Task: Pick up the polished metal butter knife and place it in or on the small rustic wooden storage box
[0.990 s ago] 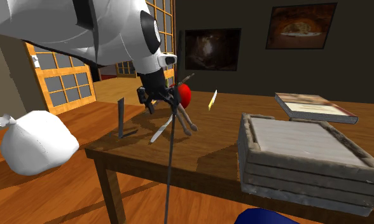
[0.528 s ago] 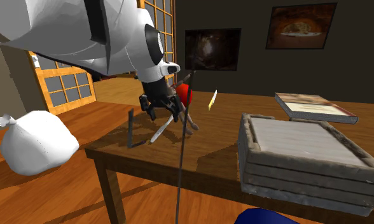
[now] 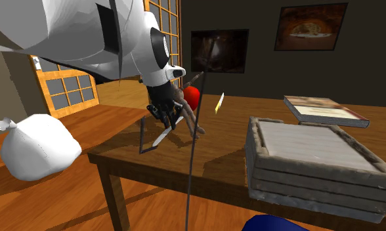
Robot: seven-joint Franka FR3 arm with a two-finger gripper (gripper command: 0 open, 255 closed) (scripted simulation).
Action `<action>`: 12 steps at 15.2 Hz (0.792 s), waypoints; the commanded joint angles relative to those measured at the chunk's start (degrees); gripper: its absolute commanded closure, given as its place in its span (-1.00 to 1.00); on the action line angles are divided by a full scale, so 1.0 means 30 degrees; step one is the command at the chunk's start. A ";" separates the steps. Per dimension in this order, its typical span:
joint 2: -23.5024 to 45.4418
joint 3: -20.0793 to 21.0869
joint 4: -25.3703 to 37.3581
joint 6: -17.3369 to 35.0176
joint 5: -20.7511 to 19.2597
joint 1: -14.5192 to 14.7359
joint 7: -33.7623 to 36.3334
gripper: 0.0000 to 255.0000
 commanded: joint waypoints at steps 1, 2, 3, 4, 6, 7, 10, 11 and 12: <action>0.0051 -0.0045 -0.0126 -0.0071 -0.0010 -0.0027 0.0018 1.00; 0.0016 -0.0045 -0.0137 -0.0085 0.0010 -0.0043 -0.0003 1.00; -0.0018 -0.0053 -0.0167 -0.0078 0.0033 -0.0072 -0.0039 1.00; 0.0135 -0.0058 -0.0006 -0.0112 -0.0042 -0.0029 -0.0012 1.00; 0.0153 -0.0035 0.0527 -0.0621 -0.0013 0.0015 -0.0104 1.00; 0.0177 -0.0025 0.0814 -0.0883 -0.0010 0.0045 -0.0146 1.00; 0.0270 0.0003 0.1703 -0.1679 -0.0012 0.0143 -0.0268 1.00; 0.0312 0.0011 0.2015 -0.1951 -0.0020 0.0181 -0.0306 1.00; 0.0361 0.0020 0.2337 -0.2225 -0.0033 0.0222 -0.0343 1.00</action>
